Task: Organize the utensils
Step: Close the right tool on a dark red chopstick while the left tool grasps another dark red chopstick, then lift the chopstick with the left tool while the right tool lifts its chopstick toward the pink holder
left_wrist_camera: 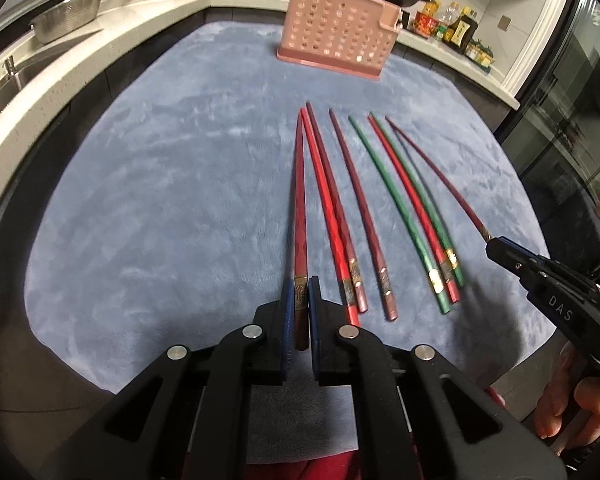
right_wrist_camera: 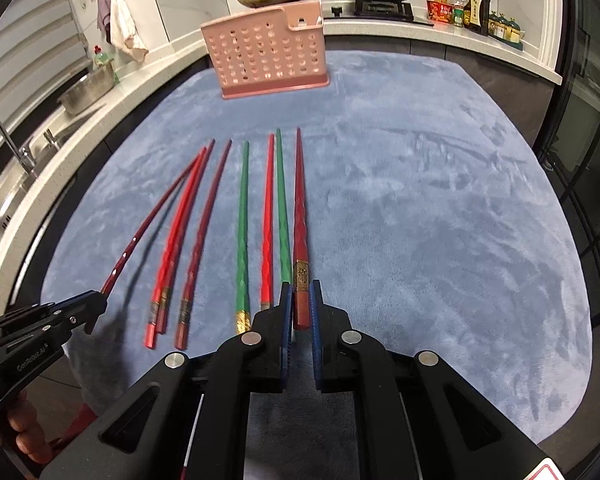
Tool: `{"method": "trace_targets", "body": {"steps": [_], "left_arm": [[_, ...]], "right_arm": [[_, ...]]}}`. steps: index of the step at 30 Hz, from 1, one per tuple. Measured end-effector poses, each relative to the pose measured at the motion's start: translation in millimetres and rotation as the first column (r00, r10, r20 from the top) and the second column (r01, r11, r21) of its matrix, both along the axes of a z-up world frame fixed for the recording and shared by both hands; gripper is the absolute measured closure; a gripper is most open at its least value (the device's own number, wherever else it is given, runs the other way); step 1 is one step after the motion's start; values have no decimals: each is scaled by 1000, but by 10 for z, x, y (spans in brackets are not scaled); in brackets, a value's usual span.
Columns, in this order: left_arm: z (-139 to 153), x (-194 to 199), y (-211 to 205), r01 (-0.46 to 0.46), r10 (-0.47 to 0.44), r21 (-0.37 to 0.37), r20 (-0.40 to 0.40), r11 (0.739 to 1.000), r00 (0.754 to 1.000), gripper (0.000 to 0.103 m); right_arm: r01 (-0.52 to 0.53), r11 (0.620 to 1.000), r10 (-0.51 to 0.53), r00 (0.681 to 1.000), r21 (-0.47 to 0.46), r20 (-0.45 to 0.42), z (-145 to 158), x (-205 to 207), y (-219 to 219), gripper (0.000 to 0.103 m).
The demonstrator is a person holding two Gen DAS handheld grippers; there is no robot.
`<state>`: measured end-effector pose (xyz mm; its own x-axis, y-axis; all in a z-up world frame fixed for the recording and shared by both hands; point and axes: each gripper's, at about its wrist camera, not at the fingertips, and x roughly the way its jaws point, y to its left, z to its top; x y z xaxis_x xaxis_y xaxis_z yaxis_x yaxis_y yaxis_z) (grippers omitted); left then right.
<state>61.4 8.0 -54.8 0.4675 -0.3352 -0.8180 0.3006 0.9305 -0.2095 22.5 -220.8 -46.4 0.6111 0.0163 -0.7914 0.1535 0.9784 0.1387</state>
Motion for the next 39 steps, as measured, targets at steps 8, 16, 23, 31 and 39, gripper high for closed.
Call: {"method": "trace_targets", "body": {"steps": [8, 16, 23, 31, 39], "left_arm": [[397, 28, 31, -10, 13, -38, 94, 999, 995, 96], [814, 146, 70, -19, 33, -81, 180, 997, 983, 103], [1067, 343, 90, -34, 55, -87, 243, 996, 968, 103], [530, 242, 128, 3, 3, -48, 112, 999, 994, 92], [-148, 78, 24, 47, -46, 33, -44, 998, 998, 74]], "right_arm": [[14, 1000, -14, 997, 3, 75, 401, -4, -39, 96], [44, 998, -52, 987, 54, 149, 815, 70, -217, 96], [56, 998, -63, 976, 42, 208, 1068, 145, -287, 96], [59, 996, -69, 979, 61, 191, 973, 75, -284, 96], [60, 996, -70, 979, 61, 189, 963, 21, -266, 96]]}}
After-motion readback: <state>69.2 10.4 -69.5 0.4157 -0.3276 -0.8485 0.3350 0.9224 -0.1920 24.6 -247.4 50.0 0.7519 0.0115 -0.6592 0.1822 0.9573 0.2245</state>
